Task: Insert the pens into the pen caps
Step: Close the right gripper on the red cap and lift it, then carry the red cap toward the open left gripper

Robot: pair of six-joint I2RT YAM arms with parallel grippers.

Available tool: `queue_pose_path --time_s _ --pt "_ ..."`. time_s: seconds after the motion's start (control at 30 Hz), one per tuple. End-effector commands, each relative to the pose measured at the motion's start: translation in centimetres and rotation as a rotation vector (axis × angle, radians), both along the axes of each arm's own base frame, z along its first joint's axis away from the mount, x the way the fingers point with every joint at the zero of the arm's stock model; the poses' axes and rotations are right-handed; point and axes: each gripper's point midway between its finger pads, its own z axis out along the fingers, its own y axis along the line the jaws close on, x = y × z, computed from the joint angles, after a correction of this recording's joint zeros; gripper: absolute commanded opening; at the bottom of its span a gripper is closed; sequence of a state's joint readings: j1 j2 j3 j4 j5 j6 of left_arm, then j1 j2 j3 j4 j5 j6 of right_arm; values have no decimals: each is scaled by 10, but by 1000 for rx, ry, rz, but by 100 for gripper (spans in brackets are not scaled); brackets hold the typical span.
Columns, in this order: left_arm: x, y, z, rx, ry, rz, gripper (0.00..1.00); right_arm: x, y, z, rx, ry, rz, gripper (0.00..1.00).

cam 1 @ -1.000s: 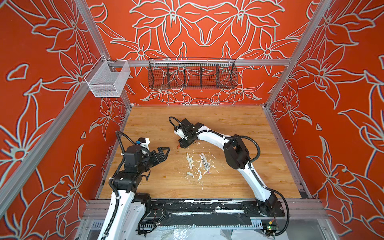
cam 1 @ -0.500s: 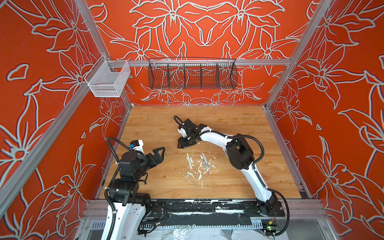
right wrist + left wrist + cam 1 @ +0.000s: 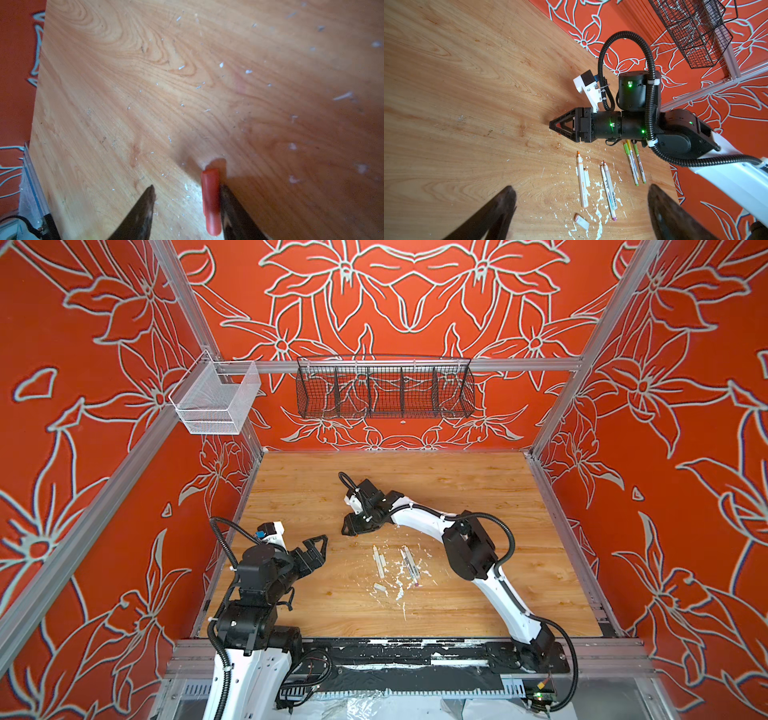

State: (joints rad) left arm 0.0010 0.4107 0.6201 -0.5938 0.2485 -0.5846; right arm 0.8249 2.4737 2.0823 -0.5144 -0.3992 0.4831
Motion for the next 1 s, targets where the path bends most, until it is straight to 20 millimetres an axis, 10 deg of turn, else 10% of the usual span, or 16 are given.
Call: queue_pose_path --time_s 0.0,0.53,0.97 --pt "0 2 -3 -1 5 11 97 -13 -15 -30 -139 19 10 41" --pt "2 -1 -6 -13 16 -3 97 -48 -45 -41 -293 -34 127 14" --pt "13 -28 -31 -129 84 -127 97 -66 -32 20 -40 -122 198 10"
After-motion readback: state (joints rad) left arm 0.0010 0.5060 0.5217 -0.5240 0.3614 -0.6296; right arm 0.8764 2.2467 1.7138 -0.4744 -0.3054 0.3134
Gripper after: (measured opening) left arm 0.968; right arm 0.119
